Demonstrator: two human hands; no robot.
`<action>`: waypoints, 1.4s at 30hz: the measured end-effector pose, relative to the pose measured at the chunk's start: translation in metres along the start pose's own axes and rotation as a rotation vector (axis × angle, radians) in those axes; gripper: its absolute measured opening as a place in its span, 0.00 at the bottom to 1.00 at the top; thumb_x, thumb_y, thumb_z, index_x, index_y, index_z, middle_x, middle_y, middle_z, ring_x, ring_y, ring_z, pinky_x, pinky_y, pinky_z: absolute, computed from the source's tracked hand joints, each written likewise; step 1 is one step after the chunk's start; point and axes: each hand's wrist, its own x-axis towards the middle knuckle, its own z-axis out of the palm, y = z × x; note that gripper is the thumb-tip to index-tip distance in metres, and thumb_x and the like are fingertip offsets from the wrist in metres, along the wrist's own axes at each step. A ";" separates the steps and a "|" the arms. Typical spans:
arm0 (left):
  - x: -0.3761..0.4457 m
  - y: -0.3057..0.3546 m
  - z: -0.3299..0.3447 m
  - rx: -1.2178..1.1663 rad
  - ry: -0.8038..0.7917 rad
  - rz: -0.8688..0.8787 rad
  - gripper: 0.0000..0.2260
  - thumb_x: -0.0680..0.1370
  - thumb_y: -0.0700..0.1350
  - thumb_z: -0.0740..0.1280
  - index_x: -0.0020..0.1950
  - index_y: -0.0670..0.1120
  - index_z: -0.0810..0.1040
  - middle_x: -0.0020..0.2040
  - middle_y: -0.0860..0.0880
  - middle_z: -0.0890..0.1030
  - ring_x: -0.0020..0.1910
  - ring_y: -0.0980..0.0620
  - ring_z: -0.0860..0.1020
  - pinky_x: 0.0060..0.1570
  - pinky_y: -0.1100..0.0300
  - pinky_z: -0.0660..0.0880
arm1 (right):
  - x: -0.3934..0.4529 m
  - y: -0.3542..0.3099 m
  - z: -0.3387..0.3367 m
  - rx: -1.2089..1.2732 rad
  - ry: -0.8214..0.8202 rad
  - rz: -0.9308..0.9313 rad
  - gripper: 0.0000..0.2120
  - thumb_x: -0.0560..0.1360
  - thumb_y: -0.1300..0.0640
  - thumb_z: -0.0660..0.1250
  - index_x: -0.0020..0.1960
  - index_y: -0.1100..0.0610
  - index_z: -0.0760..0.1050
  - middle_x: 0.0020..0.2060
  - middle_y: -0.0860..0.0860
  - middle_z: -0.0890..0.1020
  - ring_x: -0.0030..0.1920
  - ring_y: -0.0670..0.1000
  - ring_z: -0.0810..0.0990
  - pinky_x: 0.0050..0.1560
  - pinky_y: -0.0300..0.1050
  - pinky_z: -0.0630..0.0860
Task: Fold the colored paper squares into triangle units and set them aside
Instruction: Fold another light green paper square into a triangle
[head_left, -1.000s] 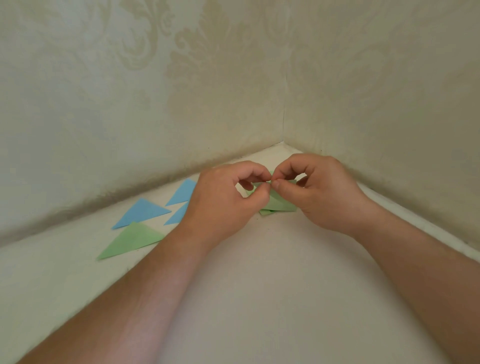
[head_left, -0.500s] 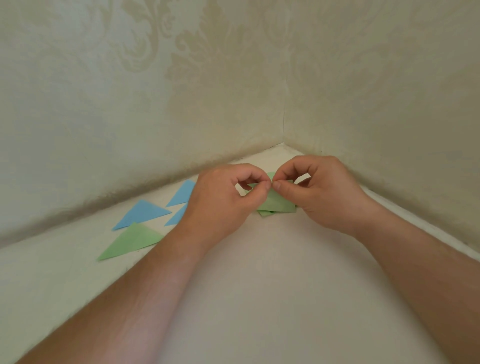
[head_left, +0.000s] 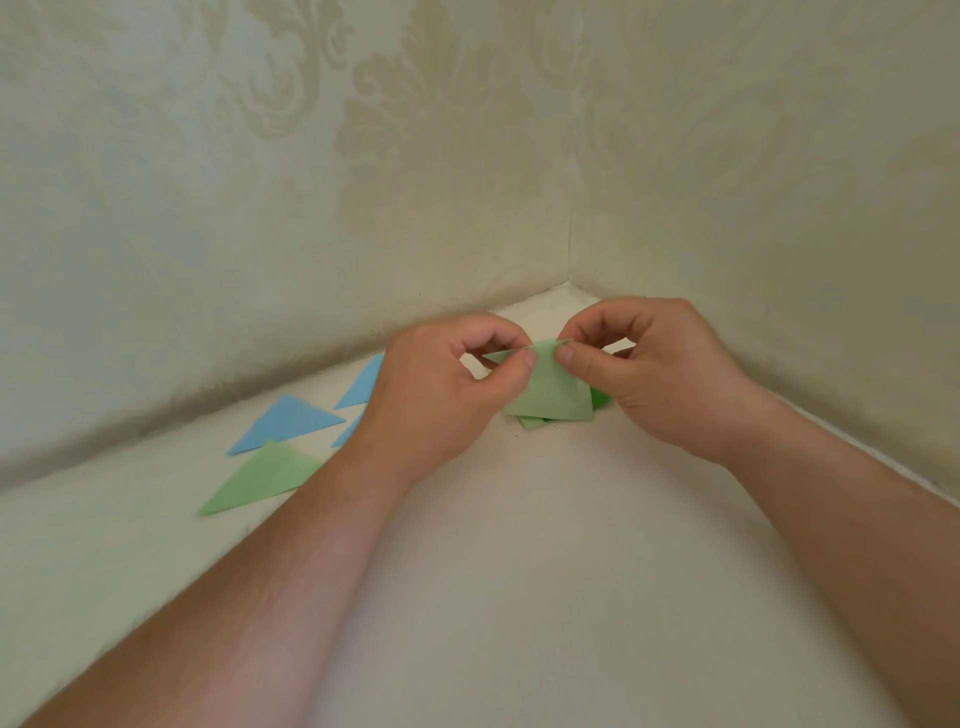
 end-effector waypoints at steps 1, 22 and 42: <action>0.000 -0.001 0.000 0.001 -0.004 -0.001 0.05 0.77 0.44 0.74 0.42 0.52 0.84 0.40 0.57 0.82 0.23 0.61 0.68 0.29 0.71 0.63 | 0.000 0.000 -0.001 0.005 -0.005 0.006 0.06 0.78 0.60 0.73 0.42 0.54 0.82 0.33 0.41 0.82 0.29 0.39 0.76 0.32 0.30 0.69; 0.000 -0.003 0.007 -0.068 -0.032 0.002 0.06 0.78 0.42 0.73 0.41 0.51 0.85 0.39 0.56 0.85 0.44 0.55 0.83 0.48 0.58 0.78 | 0.002 0.001 0.000 0.105 0.045 0.056 0.03 0.75 0.58 0.74 0.45 0.50 0.84 0.35 0.42 0.81 0.36 0.45 0.75 0.36 0.40 0.72; 0.010 -0.012 0.009 -0.437 0.078 -0.188 0.04 0.80 0.42 0.72 0.53 0.44 0.85 0.48 0.42 0.86 0.44 0.51 0.82 0.55 0.46 0.81 | 0.001 0.006 0.000 -0.038 -0.028 0.110 0.13 0.79 0.48 0.71 0.39 0.54 0.83 0.32 0.52 0.81 0.34 0.47 0.74 0.37 0.43 0.70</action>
